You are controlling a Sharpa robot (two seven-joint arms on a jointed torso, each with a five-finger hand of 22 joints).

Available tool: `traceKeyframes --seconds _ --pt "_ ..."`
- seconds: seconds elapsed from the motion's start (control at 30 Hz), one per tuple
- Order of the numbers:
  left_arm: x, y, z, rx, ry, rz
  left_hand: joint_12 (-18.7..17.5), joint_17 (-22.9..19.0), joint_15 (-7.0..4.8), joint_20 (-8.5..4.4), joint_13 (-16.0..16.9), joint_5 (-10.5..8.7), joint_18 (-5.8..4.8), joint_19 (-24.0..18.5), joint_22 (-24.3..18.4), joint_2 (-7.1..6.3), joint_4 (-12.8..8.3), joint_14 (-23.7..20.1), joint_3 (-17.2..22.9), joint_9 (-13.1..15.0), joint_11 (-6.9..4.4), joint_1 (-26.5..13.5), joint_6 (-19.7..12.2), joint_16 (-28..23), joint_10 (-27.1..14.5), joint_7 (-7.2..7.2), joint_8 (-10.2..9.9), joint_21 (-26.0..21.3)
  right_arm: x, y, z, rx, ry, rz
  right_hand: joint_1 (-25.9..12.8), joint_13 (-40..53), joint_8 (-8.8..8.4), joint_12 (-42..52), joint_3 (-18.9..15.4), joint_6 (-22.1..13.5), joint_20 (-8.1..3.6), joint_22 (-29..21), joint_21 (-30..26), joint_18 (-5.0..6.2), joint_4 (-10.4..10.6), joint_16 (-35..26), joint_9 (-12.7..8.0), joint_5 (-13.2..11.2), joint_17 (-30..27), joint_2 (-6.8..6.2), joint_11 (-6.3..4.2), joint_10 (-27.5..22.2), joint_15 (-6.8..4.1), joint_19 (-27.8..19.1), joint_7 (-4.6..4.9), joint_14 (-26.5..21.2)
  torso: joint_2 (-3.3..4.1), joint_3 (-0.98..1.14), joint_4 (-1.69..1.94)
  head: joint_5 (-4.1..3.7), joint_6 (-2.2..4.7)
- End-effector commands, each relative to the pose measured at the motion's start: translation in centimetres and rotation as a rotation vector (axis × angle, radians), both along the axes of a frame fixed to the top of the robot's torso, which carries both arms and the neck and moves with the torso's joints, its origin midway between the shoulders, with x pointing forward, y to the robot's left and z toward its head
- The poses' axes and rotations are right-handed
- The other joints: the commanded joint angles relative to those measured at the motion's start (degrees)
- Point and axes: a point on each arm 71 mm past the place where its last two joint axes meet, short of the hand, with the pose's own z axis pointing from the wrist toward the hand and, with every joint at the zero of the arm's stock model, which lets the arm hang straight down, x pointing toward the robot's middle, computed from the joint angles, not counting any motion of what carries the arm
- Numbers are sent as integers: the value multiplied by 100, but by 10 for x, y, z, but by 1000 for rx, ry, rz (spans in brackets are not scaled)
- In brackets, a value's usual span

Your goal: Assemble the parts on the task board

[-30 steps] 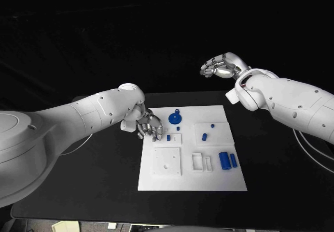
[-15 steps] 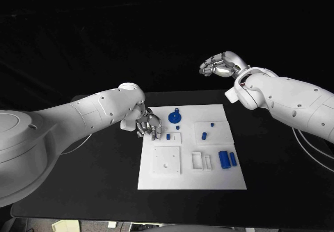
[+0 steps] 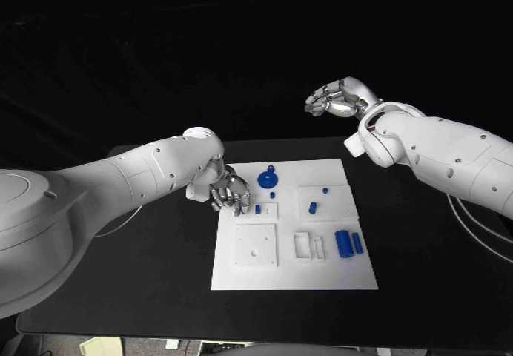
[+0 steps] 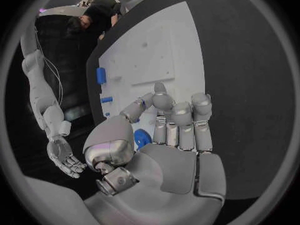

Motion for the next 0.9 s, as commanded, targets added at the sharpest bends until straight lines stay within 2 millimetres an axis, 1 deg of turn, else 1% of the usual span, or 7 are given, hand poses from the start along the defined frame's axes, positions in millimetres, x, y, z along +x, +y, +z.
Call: traceKeyframes --seconds 0.03,0.13,0.23,0.43,0.63,0.9 --pt "-1 -2 -1 -2 14 -15 16 6 -109 -582 8 96 107 -38 7 143 -85 -64 774 9 -54 105 38 15 -3 13 -25 20 0 2 0 5 -2 8 67 -9 25 -38 -26 -30 30 10 -38 33 9 -20 -10 15 -7 0 15 41 -1 -16 4 32 -1 -1 0 6 11" --pt "-2 -3 -1 -1 17 -20 16 7 -110 -582 8 97 107 -38 7 143 -85 -65 773 11 -54 105 38 15 -3 13 -25 20 0 2 0 5 -1 9 67 -10 25 -38 -26 -30 30 10 -38 33 10 -20 -10 15 -7 1 15 42 0 -16 4 32 -2 1 7 -8 7" --pt "-3 -5 -1 -3 20 -27 16 7 -110 -582 9 98 107 -38 8 144 -85 -65 773 14 -54 105 38 16 -4 12 -26 20 0 2 0 6 -1 10 68 -11 25 -39 -26 -30 31 10 -39 34 10 -20 -11 14 -8 0 15 42 0 -16 4 32 2 -4 15 -5 7" --pt "-2 -6 -1 1 18 -27 18 8 -110 -582 10 99 107 -38 8 144 -85 -65 773 18 -55 106 38 17 -4 12 -26 21 0 4 0 6 -2 13 69 -13 26 -41 -26 -30 32 11 -39 34 10 -21 -12 13 -8 1 16 44 0 -15 4 32 1 -9 2 6 7" --pt "-2 -4 -1 2 19 -25 19 9 -111 -582 11 99 107 -38 8 145 -85 -66 771 23 -55 105 37 18 -5 12 -27 21 0 3 0 6 -2 11 69 -15 27 -43 -27 -29 33 11 -40 35 10 -21 -13 12 -9 0 16 46 0 -16 4 32 0 -9 6 -10 -10" --pt "-2 -6 -2 0 22 -30 20 10 -111 -581 12 99 107 -39 9 146 -85 -67 770 29 -55 105 36 18 -7 12 -28 22 0 5 0 6 -2 14 70 -18 27 -45 -27 -30 34 12 -40 36 10 -22 -15 11 -10 1 16 47 0 -16 4 33 3 -9 5 -11 -11"
